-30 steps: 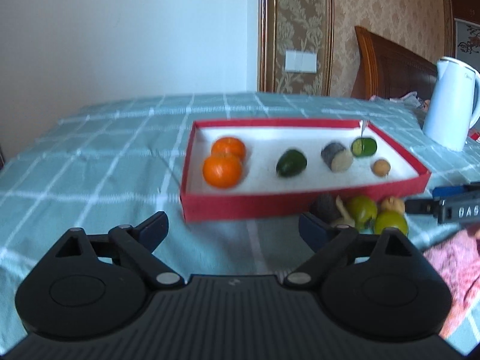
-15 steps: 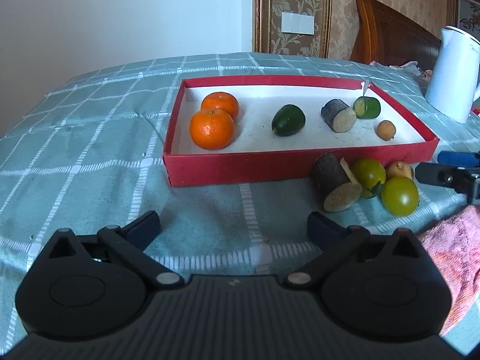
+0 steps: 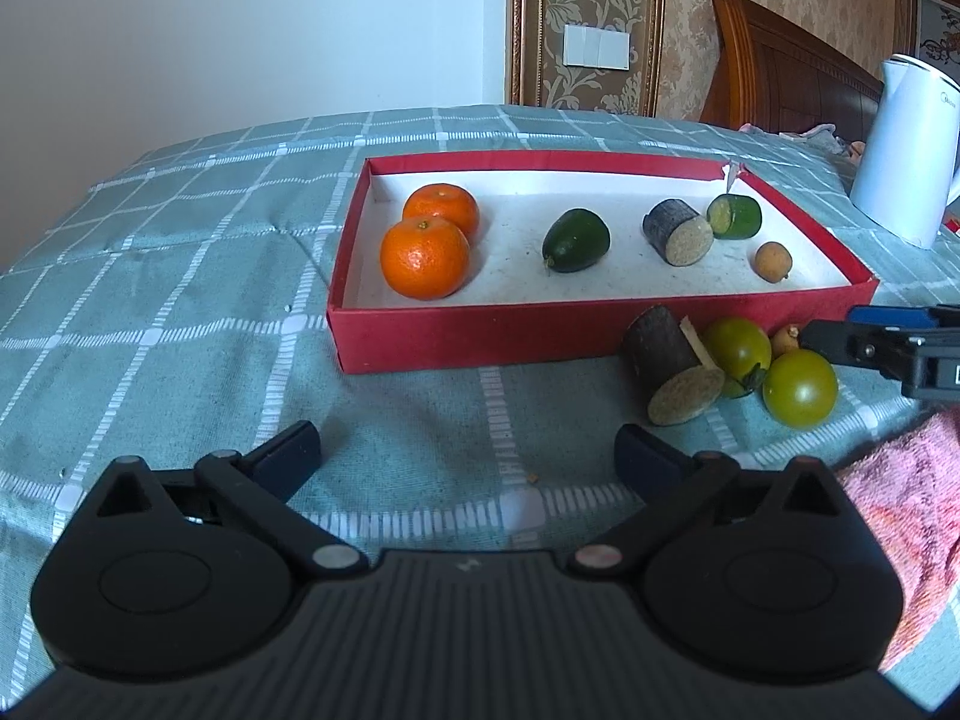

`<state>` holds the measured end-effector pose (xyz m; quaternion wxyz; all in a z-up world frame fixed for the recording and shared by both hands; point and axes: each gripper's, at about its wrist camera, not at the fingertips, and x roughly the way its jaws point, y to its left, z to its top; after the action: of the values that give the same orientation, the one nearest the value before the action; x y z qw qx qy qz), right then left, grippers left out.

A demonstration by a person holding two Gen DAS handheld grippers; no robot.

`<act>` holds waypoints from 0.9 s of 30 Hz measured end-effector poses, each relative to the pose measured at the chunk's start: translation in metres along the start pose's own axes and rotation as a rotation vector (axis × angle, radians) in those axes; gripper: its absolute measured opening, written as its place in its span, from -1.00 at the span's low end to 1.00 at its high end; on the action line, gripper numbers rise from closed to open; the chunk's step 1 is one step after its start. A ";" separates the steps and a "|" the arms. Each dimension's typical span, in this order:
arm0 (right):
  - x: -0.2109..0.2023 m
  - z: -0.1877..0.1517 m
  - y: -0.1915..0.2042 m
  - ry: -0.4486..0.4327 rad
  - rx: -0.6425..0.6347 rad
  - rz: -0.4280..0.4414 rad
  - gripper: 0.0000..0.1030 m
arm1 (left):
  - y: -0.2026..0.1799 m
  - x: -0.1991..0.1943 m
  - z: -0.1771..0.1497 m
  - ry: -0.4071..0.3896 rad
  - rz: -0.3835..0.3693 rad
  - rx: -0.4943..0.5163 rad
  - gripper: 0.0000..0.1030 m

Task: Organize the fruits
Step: 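Move the right gripper to the second brown round fruit and close on it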

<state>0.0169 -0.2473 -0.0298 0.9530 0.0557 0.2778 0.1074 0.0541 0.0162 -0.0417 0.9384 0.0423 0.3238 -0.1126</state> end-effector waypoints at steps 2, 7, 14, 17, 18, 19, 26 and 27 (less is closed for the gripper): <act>0.001 0.001 0.003 0.004 0.000 0.017 0.20 | 0.000 0.000 0.000 0.000 0.000 0.000 1.00; 0.003 0.005 0.002 0.022 0.041 0.081 0.18 | 0.000 0.000 0.000 0.000 0.000 0.000 1.00; 0.006 0.004 -0.002 0.048 0.069 0.072 0.18 | 0.000 0.000 0.000 0.000 0.000 0.000 1.00; 0.007 0.005 0.006 0.032 0.032 0.063 0.18 | 0.000 0.000 0.000 0.000 0.000 0.000 1.00; 0.009 0.005 0.010 0.033 0.020 0.047 0.16 | 0.000 0.000 0.000 0.000 0.000 0.000 1.00; 0.010 0.006 0.011 0.038 0.020 0.031 0.12 | 0.000 0.000 0.000 0.000 0.000 0.000 1.00; 0.009 0.004 0.005 0.065 0.082 0.047 -0.04 | 0.000 0.000 0.000 0.000 0.000 0.000 1.00; 0.008 0.003 0.005 0.068 0.096 0.050 -0.05 | 0.000 0.000 0.000 0.000 0.000 0.000 1.00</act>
<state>0.0245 -0.2409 -0.0307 0.9362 0.1047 0.3135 0.1194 0.0538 0.0160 -0.0417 0.9385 0.0424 0.3237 -0.1126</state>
